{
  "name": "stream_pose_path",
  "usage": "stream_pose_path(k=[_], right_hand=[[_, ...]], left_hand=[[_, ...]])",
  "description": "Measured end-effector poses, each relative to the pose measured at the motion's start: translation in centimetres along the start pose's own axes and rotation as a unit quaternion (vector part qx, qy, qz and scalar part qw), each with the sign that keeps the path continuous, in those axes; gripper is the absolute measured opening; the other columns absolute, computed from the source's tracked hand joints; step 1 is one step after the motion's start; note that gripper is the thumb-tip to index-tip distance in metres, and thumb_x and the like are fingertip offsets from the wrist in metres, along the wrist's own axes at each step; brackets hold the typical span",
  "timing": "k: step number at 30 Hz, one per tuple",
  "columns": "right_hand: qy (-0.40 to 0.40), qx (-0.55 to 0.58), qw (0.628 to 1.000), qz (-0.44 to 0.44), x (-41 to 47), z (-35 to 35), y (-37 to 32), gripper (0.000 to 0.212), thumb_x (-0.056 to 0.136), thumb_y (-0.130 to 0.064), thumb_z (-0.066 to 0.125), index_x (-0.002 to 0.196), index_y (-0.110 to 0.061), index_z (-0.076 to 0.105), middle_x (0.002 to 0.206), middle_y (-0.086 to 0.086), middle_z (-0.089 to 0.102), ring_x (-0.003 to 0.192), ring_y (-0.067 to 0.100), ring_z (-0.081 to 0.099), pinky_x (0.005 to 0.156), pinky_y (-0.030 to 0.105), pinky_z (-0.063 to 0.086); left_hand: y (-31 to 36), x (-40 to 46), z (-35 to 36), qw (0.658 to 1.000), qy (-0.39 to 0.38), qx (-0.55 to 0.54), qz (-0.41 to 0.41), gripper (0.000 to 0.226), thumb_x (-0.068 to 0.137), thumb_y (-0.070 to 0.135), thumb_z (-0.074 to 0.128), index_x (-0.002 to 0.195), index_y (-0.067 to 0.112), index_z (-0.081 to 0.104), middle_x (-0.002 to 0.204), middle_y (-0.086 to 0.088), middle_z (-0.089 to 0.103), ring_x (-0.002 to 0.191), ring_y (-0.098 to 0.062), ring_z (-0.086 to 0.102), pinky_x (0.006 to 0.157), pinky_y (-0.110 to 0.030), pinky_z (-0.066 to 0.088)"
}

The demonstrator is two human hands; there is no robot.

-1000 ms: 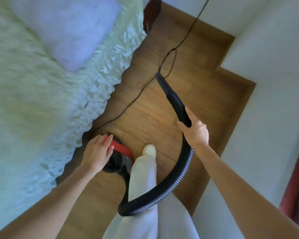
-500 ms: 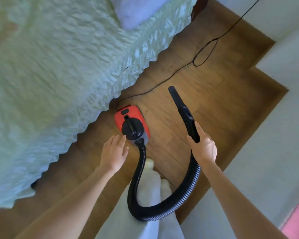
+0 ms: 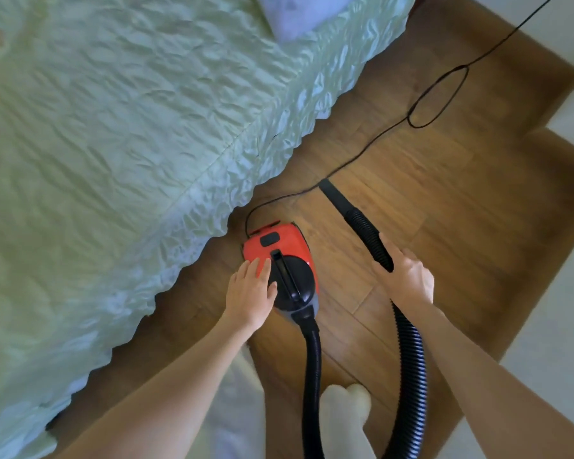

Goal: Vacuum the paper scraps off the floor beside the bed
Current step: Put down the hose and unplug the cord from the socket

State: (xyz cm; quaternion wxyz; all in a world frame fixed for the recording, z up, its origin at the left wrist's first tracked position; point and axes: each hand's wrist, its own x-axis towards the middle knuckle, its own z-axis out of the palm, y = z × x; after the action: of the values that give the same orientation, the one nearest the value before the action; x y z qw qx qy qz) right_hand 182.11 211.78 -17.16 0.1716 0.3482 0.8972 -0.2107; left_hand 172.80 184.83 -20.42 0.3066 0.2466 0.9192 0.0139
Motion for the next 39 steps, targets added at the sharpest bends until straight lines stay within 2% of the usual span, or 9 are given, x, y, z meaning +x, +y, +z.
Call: stream_pose_path(k=[6,10,13,18,21,23,27,31,39], right_hand=[[-0.06,-0.092,0.994,0.017,7.3,4.1,-2.4,0.058,0.095,-0.045,0.049,0.148,-0.04,0.026,0.101,0.004,0.064,0.075,0.024,0.063,0.063,0.035,0.057],[-0.066,-0.108,0.992,-0.014,10.2,6.5,-3.6,0.056,0.094,-0.038,0.052,0.146,-0.036,0.033,0.085,0.001,0.06,0.066,0.024,0.06,0.055,0.029,0.05],[-0.06,-0.09,0.994,-0.034,11.5,9.1,-4.0,0.055,0.092,-0.034,0.054,0.144,-0.033,0.037,0.092,0.004,0.062,0.069,0.026,0.059,0.057,0.028,0.045],[-0.098,-0.111,0.988,-0.032,12.1,13.0,-3.5,0.059,0.093,-0.04,0.052,0.147,-0.038,0.029,0.107,0.003,0.06,0.07,0.021,0.058,0.055,0.027,0.046],[-0.109,-0.113,0.987,-0.023,11.9,14.5,-2.9,0.059,0.092,-0.042,0.054,0.147,-0.037,0.032,0.127,0.003,0.055,0.079,0.02,0.06,0.055,0.024,0.042],[-0.118,-0.113,0.986,-0.016,11.6,14.9,-2.8,0.058,0.093,-0.04,0.054,0.147,-0.036,0.032,0.129,0.004,0.055,0.083,0.023,0.062,0.058,0.026,0.045],[-0.113,-0.11,0.988,-0.006,11.5,14.6,-2.9,0.057,0.093,-0.039,0.054,0.147,-0.036,0.035,0.121,0.005,0.059,0.082,0.023,0.062,0.059,0.026,0.043],[-0.12,-0.11,0.987,-0.007,12.0,14.2,-3.1,0.058,0.093,-0.039,0.054,0.147,-0.036,0.033,0.113,0.005,0.06,0.074,0.02,0.056,0.059,0.026,0.043],[-0.128,-0.088,0.988,-0.016,12.9,13.9,-4.9,0.057,0.093,-0.038,0.054,0.146,-0.035,0.034,0.104,0.004,0.057,0.078,0.024,0.059,0.063,0.033,0.053]], left_hand=[[-4.3,9.6,1.5,1.0,-0.016,-0.004,0.023,0.054,0.102,0.039,0.029,0.15,0.015,0.023,0.154,-0.007,0.029,0.143,-0.027,0.024,0.113,-0.039,0.029],[-5.1,14.3,4.0,0.998,-0.048,-0.016,0.027,0.053,0.102,0.038,0.03,0.149,0.016,0.027,0.151,-0.009,0.034,0.14,-0.029,0.028,0.11,-0.043,0.033],[-5.2,16.5,6.1,0.997,-0.065,-0.022,0.031,0.051,0.102,0.039,0.029,0.149,0.018,0.028,0.15,-0.009,0.036,0.139,-0.028,0.03,0.108,-0.043,0.034],[-5.6,18.1,8.8,0.995,-0.066,-0.061,0.033,0.051,0.101,0.042,0.026,0.146,0.018,0.036,0.151,-0.003,0.037,0.137,-0.025,0.033,0.109,-0.042,0.033],[-5.7,18.2,8.8,0.995,-0.047,-0.055,0.064,0.069,0.094,0.053,0.01,0.143,0.017,0.042,0.149,-0.002,0.041,0.138,-0.022,0.034,0.108,-0.042,0.034],[-5.4,17.6,8.2,0.994,-0.049,-0.061,0.073,0.079,0.089,0.059,0.005,0.142,0.015,0.043,0.148,-0.004,0.043,0.139,-0.023,0.033,0.108,-0.042,0.033],[-3.8,17.0,7.3,0.984,-0.145,-0.081,0.069,0.086,0.091,0.067,0.028,0.151,0.006,0.018,0.158,-0.012,0.02,0.146,-0.024,0.017,0.116,-0.041,0.022],[-2.5,17.5,7.1,0.974,-0.213,-0.061,0.048,0.1,0.087,0.07,0.037,0.151,0.002,0.0,0.16,-0.016,0.002,0.148,-0.027,0.002,0.119,-0.041,0.014],[-1.6,18.0,6.8,0.972,-0.235,-0.014,0.017,0.107,0.083,0.073,0.041,0.15,0.005,-0.007,0.16,-0.012,-0.001,0.148,-0.028,-0.003,0.119,-0.046,0.001]])
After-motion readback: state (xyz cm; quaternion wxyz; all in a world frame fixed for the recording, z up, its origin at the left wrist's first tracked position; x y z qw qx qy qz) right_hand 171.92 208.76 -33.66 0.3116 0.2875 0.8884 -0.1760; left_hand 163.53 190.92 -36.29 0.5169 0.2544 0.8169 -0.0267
